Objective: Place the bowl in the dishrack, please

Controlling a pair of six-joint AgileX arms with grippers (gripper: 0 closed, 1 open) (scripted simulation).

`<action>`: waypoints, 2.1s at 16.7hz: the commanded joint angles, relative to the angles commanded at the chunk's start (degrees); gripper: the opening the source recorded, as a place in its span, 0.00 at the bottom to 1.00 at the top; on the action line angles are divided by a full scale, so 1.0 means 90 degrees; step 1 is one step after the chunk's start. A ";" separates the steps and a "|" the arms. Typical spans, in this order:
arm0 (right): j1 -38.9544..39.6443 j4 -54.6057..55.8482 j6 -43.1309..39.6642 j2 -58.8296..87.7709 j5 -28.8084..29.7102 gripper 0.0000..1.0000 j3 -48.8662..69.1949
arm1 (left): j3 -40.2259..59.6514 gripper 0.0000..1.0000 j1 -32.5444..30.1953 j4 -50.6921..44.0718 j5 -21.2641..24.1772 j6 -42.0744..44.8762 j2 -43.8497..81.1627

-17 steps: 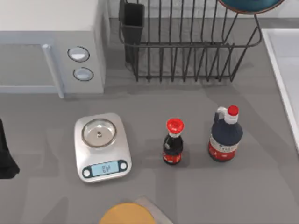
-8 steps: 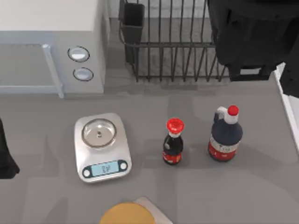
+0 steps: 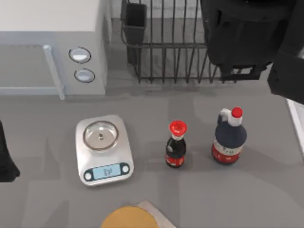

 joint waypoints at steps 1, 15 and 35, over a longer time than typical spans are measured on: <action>-0.0119 0.0207 -0.0006 0.0203 -0.0118 0.00 -0.0016 | 0.0000 1.00 0.0000 0.0000 0.0000 0.0000 0.0000; -0.2417 0.4394 -0.0088 0.3585 -0.2362 0.00 -0.0674 | 0.0000 1.00 0.0000 0.0000 0.0000 0.0000 0.0000; -0.2417 0.4394 -0.0088 0.3585 -0.2362 1.00 -0.0674 | 0.0000 1.00 0.0000 0.0000 0.0000 0.0000 0.0000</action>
